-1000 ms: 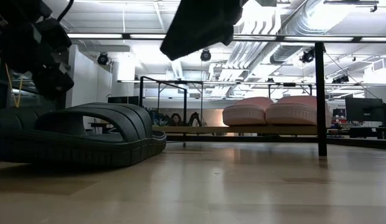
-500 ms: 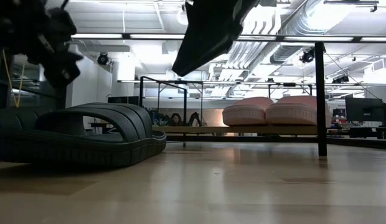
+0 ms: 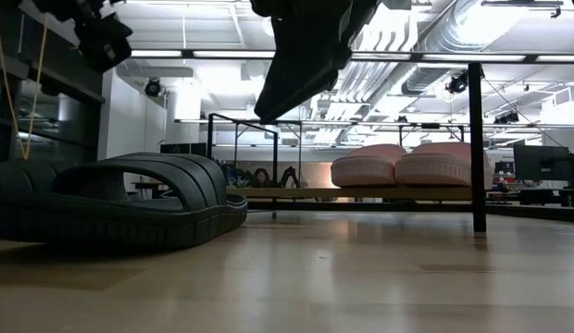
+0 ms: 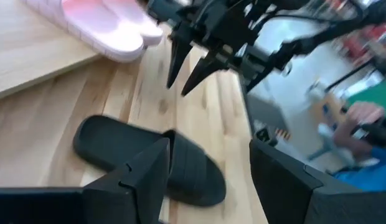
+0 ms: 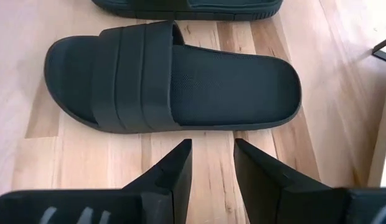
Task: Pick and place slides into the shelf
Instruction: Put the left black slide on the shelf
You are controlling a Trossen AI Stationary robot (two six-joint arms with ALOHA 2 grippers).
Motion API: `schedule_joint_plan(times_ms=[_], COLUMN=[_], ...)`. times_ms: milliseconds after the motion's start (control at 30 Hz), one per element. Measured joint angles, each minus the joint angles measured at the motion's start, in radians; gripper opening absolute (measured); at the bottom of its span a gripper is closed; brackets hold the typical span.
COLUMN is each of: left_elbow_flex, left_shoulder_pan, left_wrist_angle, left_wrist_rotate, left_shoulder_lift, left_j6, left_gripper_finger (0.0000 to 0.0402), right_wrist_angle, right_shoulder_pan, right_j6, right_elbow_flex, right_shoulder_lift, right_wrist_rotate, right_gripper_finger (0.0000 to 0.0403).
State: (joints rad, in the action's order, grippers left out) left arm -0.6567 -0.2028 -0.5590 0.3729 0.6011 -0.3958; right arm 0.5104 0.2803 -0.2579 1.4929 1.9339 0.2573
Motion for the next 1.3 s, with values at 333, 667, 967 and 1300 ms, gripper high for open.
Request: schedule_joint_plan(times_ms=[333,667,967,1300], left_elbow_flex=[-0.221,-0.24,-0.24,-0.218], left_shoulder_pan=[0.001,0.0,0.001,0.033], left_wrist_angle=[-0.408,-0.536,-0.549,-0.523], left_wrist_rotate=[-0.157,0.0,0.055,0.091], left_shoulder_lift=[0.307,0.517,0.598,0.643], left_j6=[0.147,0.249,0.281,0.289], left_gripper_finger=[0.0204,0.0204,0.0204,0.0204], right_wrist_angle=[-0.001,-0.002,-0.004,-0.008], right_shoulder_pan=[0.002,0.002,0.002,0.015], right_j6=[-0.003,-0.007,-0.014,-0.014], right_elbow_flex=[0.0,0.0,0.0,0.0], right_shoulder_lift=[0.0,0.0,0.0,0.0], right_wrist_rotate=[0.0,0.0,-0.027,-0.029], right_gripper_finger=[0.0108,0.0108,0.0108,0.0108])
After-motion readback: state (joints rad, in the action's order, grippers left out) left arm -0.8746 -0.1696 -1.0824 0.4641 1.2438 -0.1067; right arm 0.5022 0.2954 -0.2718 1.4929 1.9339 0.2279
